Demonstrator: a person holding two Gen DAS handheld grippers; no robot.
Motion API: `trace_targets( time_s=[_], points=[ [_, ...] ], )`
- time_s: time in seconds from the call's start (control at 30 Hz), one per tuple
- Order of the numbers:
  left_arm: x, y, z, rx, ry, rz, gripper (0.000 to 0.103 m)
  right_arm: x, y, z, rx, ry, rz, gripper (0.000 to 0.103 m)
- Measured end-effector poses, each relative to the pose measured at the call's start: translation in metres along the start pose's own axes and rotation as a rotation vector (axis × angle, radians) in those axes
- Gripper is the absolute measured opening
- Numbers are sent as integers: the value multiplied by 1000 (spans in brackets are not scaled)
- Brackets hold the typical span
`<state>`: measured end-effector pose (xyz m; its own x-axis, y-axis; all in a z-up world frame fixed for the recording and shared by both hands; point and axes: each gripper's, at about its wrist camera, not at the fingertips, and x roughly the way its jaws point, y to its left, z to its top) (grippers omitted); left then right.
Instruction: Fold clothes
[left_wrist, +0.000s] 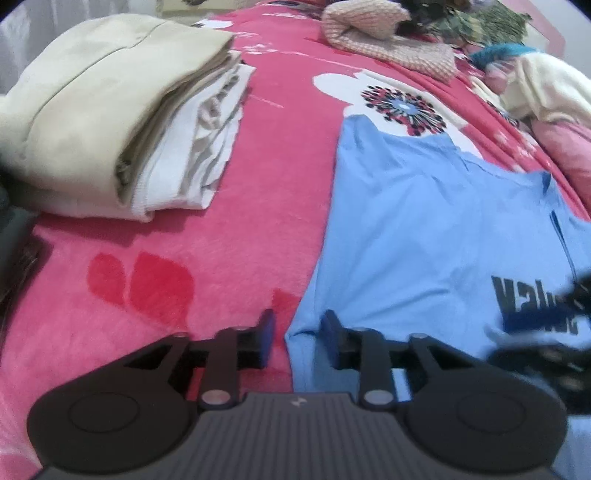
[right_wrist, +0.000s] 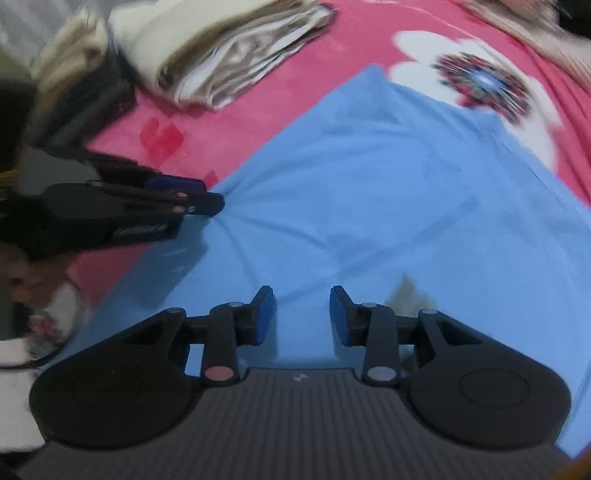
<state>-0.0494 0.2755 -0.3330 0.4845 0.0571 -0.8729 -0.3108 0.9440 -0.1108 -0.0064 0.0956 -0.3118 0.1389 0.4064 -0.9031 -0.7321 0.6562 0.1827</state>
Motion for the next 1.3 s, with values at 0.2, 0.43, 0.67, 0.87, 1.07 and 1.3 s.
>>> trace_targets(
  time_s=[0.2,0.43,0.67,0.87,1.07,1.3],
  points=[
    [-32,10,-26,-71,43,31,52,-34,1,-51,76,-30,-14,41],
    [-77,15,-97,-166,148,25,53,-13,2,-96,97,70,-79,45],
    [-109,20,-177,-272,261,23,53,-19,10,-138,189,109,-47,56],
    [-136,31,-220,-316,308,37,51,-9,31,-146,97,138,-49,86],
    [-156,57,-208,-381,191,41,51,-20,31,-129,173,127,-34,85],
    [-116,39,-183,-297,190,-9,46,-38,4,-45,284,-85,20,85]
  ],
)
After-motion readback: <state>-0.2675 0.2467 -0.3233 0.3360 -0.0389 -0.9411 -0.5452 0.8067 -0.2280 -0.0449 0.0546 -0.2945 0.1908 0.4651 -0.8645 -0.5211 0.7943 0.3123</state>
